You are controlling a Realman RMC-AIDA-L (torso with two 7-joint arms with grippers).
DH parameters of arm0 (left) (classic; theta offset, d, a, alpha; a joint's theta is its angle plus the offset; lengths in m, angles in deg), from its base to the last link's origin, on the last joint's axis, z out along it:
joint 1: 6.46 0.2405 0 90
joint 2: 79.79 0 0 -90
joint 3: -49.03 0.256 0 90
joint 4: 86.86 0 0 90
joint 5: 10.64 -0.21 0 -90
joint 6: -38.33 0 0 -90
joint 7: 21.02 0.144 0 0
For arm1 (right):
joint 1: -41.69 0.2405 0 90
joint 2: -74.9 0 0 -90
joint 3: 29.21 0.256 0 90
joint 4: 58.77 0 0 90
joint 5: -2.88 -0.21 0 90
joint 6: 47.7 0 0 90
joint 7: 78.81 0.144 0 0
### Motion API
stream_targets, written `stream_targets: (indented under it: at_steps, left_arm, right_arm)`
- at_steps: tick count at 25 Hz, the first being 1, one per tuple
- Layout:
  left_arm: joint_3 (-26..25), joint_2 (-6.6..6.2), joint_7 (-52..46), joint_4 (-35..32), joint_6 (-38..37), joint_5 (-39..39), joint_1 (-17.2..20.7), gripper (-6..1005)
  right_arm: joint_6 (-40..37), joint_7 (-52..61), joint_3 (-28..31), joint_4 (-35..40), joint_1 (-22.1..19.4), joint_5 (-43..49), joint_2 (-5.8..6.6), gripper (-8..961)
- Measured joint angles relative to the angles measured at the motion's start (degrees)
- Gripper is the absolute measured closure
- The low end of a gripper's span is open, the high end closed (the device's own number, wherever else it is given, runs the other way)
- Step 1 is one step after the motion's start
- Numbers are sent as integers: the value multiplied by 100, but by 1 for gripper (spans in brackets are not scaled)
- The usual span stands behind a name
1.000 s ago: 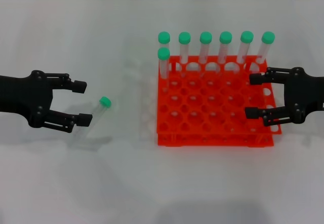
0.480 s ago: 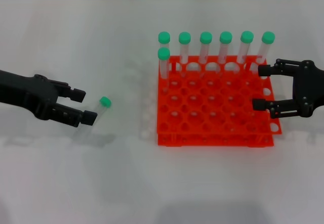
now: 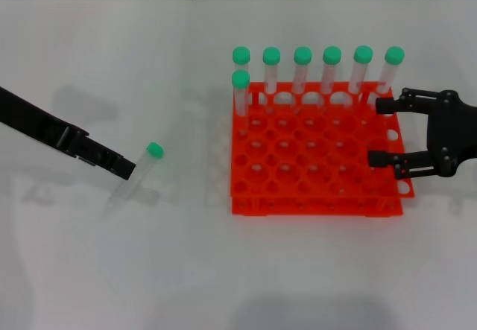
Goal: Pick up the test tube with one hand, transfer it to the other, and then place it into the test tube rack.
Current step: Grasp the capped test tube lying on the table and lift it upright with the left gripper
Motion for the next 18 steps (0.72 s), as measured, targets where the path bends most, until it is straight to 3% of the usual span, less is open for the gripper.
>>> stream_targets:
  at_steps: [3, 10, 18]
  left_arm:
    - [78, 76, -344, -17, 43, -545, -238, 126]
    - [371, 427, -779, 40, 401, -1915, -571, 129]
    - [990, 606, -1135, 295, 767, -2114, -653, 193]
  right_arm:
    - [-4, -109, -9, 0, 1, 1, -55, 84]
    - [-7, -218, -10, 0, 2, 17, -133, 84]
    - [-9, -233, 0, -1, 0, 27, -161, 85]
